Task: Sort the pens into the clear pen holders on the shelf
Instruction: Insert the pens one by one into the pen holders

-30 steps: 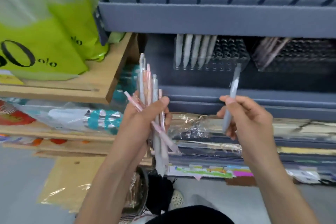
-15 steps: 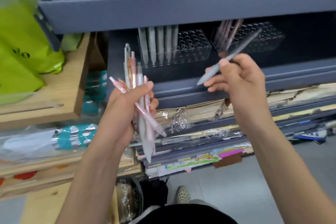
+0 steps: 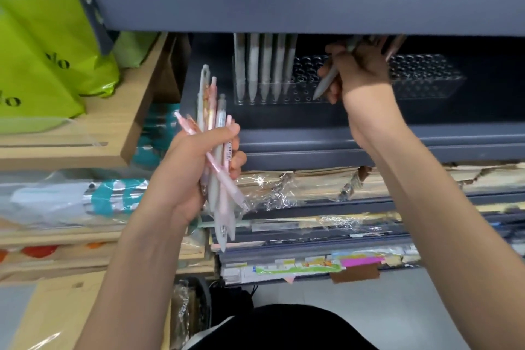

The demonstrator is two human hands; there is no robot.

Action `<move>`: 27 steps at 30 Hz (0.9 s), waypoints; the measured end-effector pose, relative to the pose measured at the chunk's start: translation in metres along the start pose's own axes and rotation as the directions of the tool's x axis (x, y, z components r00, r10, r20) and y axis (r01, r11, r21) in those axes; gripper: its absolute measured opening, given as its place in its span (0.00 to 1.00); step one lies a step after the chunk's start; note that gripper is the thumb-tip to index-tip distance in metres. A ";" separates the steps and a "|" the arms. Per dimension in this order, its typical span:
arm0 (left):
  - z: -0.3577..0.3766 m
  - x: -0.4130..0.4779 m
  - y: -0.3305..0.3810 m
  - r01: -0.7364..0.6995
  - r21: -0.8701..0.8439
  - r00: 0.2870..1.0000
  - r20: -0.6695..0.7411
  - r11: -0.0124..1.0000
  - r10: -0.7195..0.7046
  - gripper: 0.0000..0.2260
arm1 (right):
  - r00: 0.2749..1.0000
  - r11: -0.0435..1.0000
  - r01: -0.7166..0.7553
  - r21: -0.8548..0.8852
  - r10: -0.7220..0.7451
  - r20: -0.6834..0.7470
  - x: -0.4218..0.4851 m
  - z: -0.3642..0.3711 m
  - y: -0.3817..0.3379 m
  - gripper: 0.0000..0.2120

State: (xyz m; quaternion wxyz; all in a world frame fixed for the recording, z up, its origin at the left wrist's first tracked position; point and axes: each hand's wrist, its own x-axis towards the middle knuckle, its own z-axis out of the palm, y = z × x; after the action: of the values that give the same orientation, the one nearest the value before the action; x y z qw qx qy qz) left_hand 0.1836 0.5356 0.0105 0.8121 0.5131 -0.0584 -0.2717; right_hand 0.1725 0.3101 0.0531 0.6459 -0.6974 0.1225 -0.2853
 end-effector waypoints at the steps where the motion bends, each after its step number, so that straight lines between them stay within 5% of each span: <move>1: 0.000 0.000 0.000 -0.003 0.007 1.000 -0.004 1.000 0.003 0.04 | 1.000 0.999 0.023 -0.027 -0.023 0.015 0.002 0.001 0.000 0.11; 7: 0.002 0.002 0.000 -0.009 0.045 1.000 -0.023 0.999 0.010 0.05 | 0.995 0.962 0.096 -0.257 -0.097 0.007 0.016 0.008 0.002 0.12; 11: 0.002 0.001 -0.002 -0.014 0.053 0.999 -0.028 0.999 0.016 0.06 | 0.993 0.851 0.114 -0.512 -0.089 0.072 0.024 0.007 0.001 0.09; 15: 0.004 -0.001 -0.004 -0.040 0.090 0.998 -0.042 0.995 0.044 0.07 | 0.990 0.744 0.136 -0.655 -0.081 0.113 0.026 0.012 -0.004 0.17; 27: 0.008 0.001 0.002 0.019 0.040 0.999 -0.037 0.999 -0.017 0.04 | 0.984 0.677 0.113 -0.728 -0.177 -0.012 0.020 0.029 -0.005 0.09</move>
State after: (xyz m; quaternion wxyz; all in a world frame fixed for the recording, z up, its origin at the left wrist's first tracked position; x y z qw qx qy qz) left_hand 0.1821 0.5291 0.0156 0.8001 0.5346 -0.0444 -0.2683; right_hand 0.2037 0.3240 0.0625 0.2883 -0.8906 0.1956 -0.2922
